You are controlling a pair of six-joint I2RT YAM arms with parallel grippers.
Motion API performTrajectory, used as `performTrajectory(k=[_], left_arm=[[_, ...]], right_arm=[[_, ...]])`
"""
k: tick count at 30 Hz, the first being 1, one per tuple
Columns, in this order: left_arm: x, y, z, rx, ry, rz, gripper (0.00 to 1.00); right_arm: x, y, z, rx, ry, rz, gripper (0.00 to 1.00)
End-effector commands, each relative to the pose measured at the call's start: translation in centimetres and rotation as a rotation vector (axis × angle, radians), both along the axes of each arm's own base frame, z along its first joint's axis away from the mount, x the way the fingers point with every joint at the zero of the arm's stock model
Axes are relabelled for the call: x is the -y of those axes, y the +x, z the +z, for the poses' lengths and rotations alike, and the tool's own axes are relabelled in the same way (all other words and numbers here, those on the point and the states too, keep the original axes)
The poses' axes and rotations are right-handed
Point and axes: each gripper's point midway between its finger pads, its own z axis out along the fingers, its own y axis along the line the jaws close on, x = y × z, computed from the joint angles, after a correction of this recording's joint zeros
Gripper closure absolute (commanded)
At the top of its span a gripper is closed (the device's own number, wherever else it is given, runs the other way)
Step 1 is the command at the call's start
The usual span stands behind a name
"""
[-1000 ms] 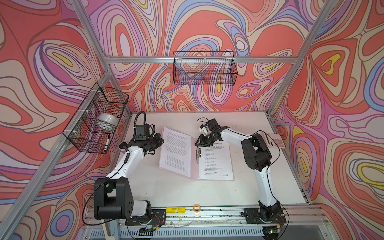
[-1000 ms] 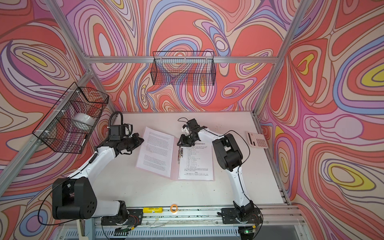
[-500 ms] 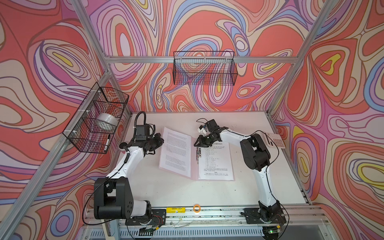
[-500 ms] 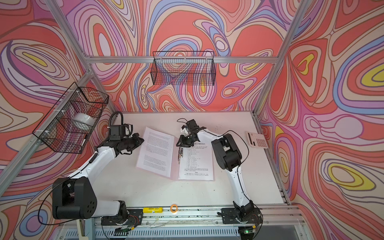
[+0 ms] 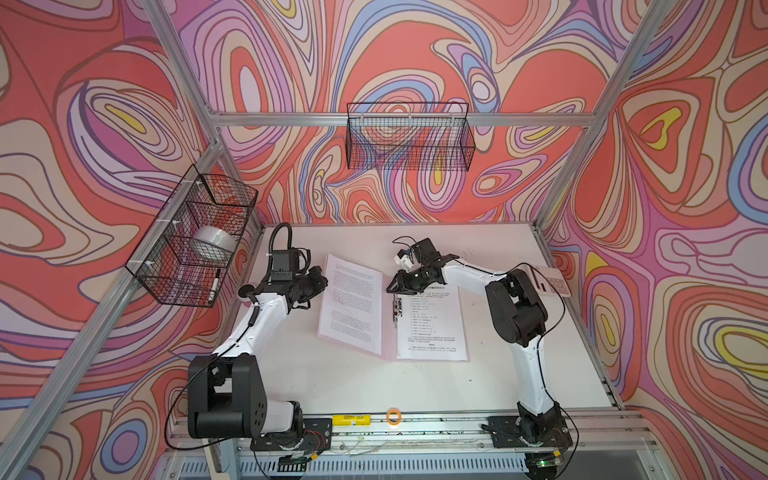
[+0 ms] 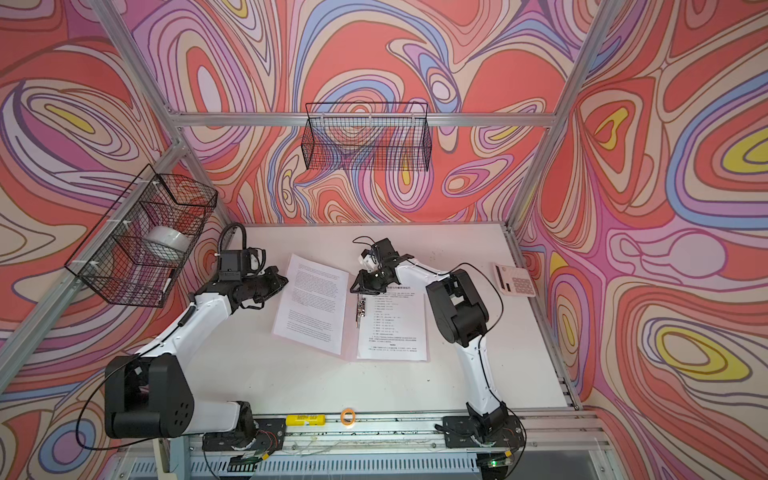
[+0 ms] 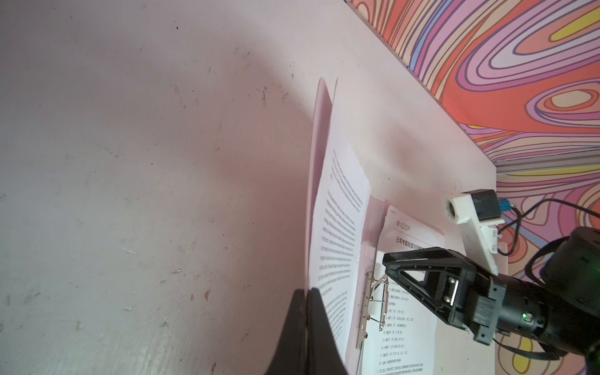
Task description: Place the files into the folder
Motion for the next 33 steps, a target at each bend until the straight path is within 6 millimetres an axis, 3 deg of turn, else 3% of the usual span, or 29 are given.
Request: performTrajectory(k=[1, 15, 26, 28, 33], left_arm=[[0.2, -0.3, -0.9, -0.034, 0.004, -0.002, 1.0], [0.2, -0.3, -1.0, -0.031, 0.004, -0.003, 1.0], [-0.6, -1.2, -0.9, -0.027, 0.007, 0.063, 1.0], [-1.0, -1.8, -0.9, -0.028, 0.015, 0.093, 1.0], [-1.7, -2.9, -0.3, -0.005, 0.041, 0.123, 1.0]], right_arm=[[-0.6, -0.8, 2.9, 0.053, 0.037, 0.017, 0.7], [-0.2, -4.9, 3.0, 0.036, 0.023, 0.029, 0.69], [3.0, -5.8, 8.2, 0.072, 0.011, -0.189, 0.72], [3.7, -6.7, 8.3, 0.041, 0.029, -0.234, 0.77], [4.3, -8.4, 7.8, -0.011, 0.087, -0.28, 0.77]])
